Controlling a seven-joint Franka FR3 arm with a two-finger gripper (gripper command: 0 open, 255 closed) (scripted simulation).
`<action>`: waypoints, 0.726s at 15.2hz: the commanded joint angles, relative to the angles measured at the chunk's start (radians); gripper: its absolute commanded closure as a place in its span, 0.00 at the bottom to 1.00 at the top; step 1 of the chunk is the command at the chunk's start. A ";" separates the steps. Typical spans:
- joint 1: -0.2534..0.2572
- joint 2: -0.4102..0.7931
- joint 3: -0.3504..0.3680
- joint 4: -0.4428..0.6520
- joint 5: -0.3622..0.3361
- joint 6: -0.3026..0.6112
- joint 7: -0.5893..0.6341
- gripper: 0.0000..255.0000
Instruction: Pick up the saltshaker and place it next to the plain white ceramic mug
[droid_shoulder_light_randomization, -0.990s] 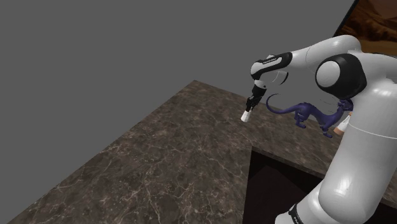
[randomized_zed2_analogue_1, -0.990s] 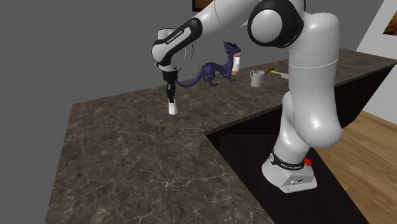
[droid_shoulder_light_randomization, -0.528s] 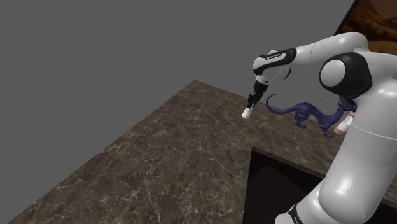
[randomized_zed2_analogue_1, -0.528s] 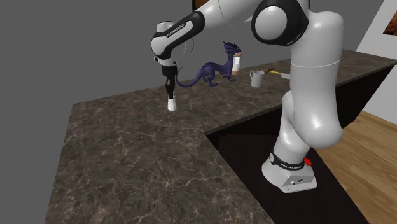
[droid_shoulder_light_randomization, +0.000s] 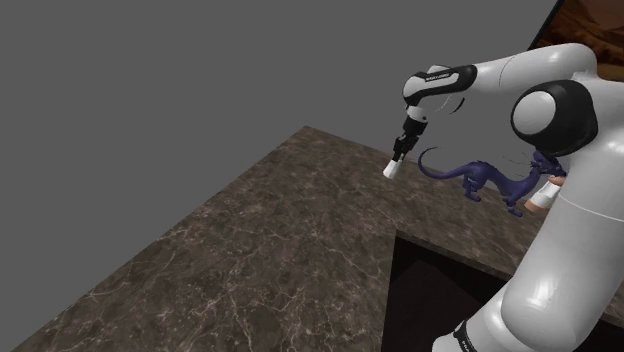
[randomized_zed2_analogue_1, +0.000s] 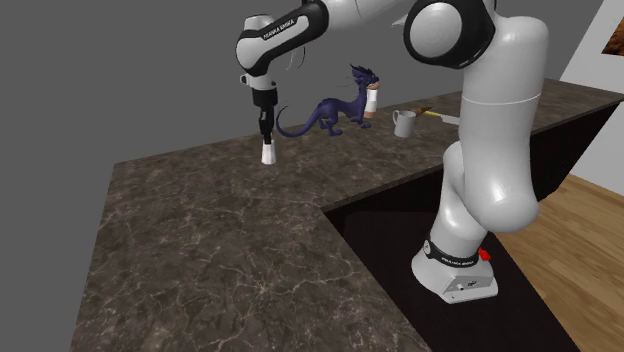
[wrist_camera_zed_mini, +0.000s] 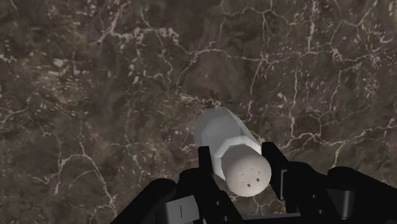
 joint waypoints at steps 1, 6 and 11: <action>0.001 -0.006 -0.001 0.020 -0.005 -0.025 0.005 1.00; 0.001 -0.021 -0.005 0.069 -0.017 -0.087 0.016 1.00; 0.000 -0.031 -0.007 0.125 -0.025 -0.150 0.025 1.00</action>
